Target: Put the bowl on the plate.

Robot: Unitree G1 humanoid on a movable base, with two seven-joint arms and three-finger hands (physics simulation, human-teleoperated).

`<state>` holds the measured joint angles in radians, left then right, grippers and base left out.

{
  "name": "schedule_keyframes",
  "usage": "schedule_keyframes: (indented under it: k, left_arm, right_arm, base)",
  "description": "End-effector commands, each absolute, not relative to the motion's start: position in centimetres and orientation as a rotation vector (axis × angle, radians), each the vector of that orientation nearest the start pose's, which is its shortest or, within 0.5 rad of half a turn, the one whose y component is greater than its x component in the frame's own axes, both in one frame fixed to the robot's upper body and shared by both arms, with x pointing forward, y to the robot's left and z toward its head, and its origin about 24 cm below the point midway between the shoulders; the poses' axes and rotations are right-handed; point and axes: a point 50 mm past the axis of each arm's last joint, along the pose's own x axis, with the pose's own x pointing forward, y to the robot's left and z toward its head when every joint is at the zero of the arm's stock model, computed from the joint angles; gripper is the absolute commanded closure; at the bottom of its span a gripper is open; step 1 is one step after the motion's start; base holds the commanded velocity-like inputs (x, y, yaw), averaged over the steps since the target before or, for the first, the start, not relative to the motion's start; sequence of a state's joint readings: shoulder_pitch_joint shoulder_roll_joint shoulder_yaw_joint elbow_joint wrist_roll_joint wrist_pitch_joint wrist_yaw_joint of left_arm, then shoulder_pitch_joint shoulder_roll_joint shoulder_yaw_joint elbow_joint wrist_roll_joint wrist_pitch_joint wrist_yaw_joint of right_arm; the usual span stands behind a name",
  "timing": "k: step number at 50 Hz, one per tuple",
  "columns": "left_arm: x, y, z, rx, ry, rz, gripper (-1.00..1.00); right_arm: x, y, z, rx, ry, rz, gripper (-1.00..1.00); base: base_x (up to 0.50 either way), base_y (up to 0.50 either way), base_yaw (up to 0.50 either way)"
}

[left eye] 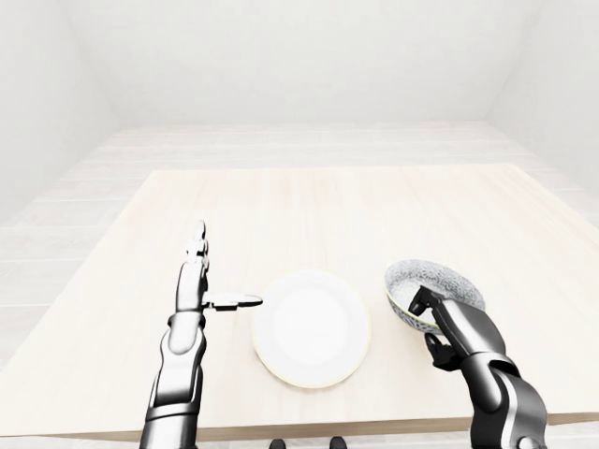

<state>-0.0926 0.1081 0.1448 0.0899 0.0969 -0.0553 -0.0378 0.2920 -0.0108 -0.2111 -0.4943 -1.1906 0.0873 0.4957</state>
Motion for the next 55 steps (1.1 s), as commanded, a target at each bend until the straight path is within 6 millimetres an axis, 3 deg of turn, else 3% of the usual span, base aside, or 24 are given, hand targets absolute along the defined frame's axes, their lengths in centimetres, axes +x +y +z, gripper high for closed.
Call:
schedule_keyframes:
  k: [1, 11, 39, 55]
  left_arm:
    - [27.1, 19.8, 5.5, 0.200, -0.057, 0.087, -1.00]
    - [26.9, 19.9, 5.4, 0.199, -0.056, 0.091, -1.00]
    - [26.6, 20.4, 5.2, 0.200, -0.057, 0.105, -1.00]
    - [26.7, 20.5, 5.4, 0.204, -0.060, 0.110, -1.00]
  right_arm:
    - [20.1, -19.7, 9.5, -1.296, 0.252, 0.025, 0.87]
    - [21.3, -18.3, 10.2, -1.340, 0.195, 0.058, 0.84]
    - [25.4, -11.2, 11.7, -1.373, -0.018, 0.225, 0.82]
    - [25.4, -8.4, 11.6, -1.338, -0.094, 0.290, 0.80]
  base:
    - [0.00, 0.00, 0.00]
    - [0.00, 0.00, 0.00]
    - [0.00, 0.00, 0.00]
    - [0.00, 0.00, 0.00]
